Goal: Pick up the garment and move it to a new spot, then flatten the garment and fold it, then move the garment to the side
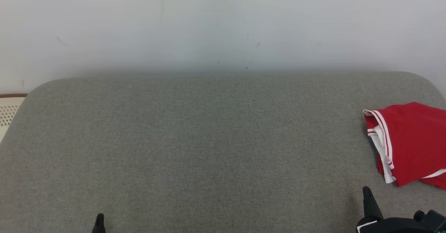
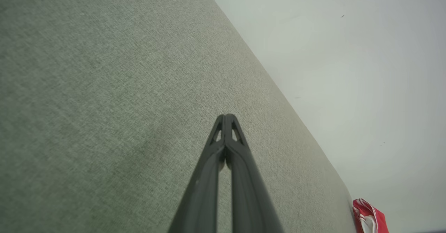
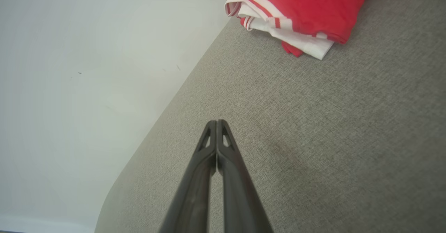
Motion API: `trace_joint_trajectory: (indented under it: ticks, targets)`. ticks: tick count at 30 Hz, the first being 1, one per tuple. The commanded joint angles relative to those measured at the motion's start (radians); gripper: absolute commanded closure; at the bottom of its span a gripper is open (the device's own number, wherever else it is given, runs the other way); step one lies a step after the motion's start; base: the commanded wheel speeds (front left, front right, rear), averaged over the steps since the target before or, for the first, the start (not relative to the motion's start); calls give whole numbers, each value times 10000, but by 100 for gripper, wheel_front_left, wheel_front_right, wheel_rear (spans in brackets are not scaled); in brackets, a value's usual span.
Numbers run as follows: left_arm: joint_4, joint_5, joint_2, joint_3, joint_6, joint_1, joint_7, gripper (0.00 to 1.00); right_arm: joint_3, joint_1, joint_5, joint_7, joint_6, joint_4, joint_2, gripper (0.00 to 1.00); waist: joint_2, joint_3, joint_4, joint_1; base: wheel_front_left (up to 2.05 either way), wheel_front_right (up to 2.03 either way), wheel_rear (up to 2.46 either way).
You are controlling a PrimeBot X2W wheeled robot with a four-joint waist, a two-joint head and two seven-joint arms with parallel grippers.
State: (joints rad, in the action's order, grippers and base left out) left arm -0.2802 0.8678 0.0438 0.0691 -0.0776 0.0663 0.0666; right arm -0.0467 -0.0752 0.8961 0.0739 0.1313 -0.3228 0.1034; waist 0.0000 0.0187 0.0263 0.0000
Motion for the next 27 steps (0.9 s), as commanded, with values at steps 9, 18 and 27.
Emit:
trace_joint_trajectory:
  ticks: [9,18,27]
  targets:
    - [176,1263,66,121,-111,279,-295,100,261,-285,1227,-302,-4,210,-64,100,0,-24,-30,0,0,0,0]
    - [207,2292,71,191,-205,290,-545,100,470,-337,2231,-568,-4,288,-129,100,0,-49,-60,0,0,0,0]
    - [233,3260,75,257,-268,340,-766,100,660,-392,3160,-809,-5,357,-198,100,0,-74,-91,0,0,0,0]
